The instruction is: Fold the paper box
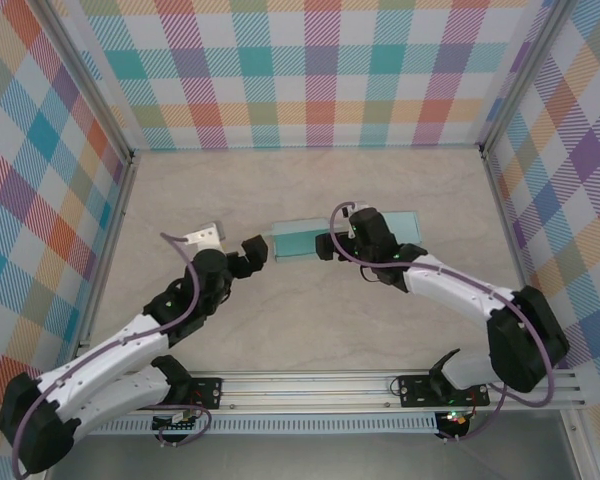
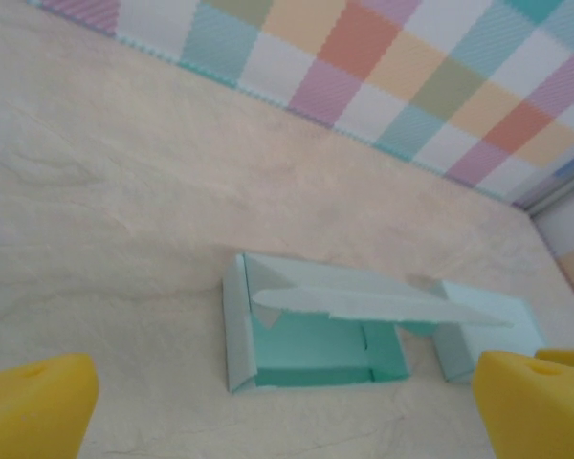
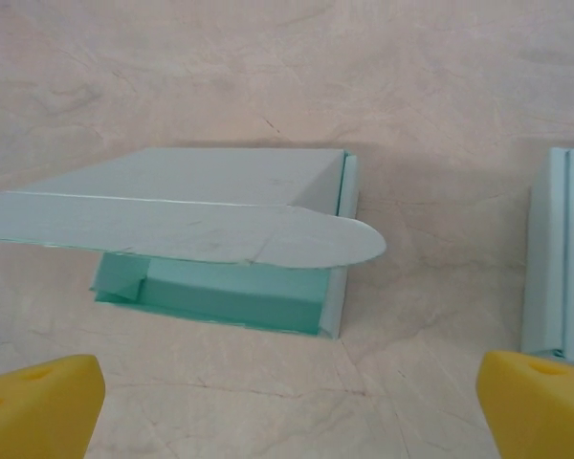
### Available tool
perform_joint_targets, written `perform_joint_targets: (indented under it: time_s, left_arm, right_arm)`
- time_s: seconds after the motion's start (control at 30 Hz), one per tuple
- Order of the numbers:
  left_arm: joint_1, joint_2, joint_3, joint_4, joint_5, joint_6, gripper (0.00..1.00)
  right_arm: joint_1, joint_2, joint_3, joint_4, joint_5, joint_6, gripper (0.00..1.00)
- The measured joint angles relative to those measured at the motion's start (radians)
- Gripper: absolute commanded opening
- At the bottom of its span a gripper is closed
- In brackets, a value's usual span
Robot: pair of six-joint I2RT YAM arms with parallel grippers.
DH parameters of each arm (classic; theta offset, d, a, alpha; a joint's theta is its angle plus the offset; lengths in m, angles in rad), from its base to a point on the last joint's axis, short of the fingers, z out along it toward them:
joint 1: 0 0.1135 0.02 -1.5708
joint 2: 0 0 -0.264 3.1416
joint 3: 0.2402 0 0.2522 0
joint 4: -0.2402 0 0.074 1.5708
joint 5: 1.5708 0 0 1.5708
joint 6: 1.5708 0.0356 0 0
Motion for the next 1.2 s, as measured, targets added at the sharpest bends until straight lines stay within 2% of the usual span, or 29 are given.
perform_joint_targets:
  time_s: [0.13, 0.3, 0.47, 0.63, 0.87, 1.2]
  left_arm:
    - [0.001, -0.024, 0.015, -0.013, -0.042, 0.018, 1.0]
    - [0.026, 0.158, 0.2, -0.119, -0.08, 0.047, 1.0]
    - [0.072, 0.374, 0.405, -0.189, -0.064, 0.068, 1.0]
    - [0.138, 0.563, 0.513, -0.24, 0.005, 0.069, 1.0]
    - [0.181, 0.733, 0.53, -0.288, 0.113, 0.063, 1.0]
    - [0.181, 0.769, 0.486, -0.285, 0.174, 0.01, 1.0]
  right_arm:
    - [0.0, -0.055, 0.021, -0.088, 0.021, 0.0, 1.0]
    - [0.0, -0.046, 0.124, -0.198, 0.109, 0.0, 1.0]
    - [-0.002, 0.079, 0.339, -0.274, 0.193, -0.019, 1.0]
    - [-0.017, 0.239, 0.475, -0.319, 0.212, -0.035, 1.0]
    - [-0.04, 0.41, 0.561, -0.386, 0.169, -0.046, 1.0]
    - [-0.043, 0.436, 0.491, -0.394, 0.101, -0.019, 1.0]
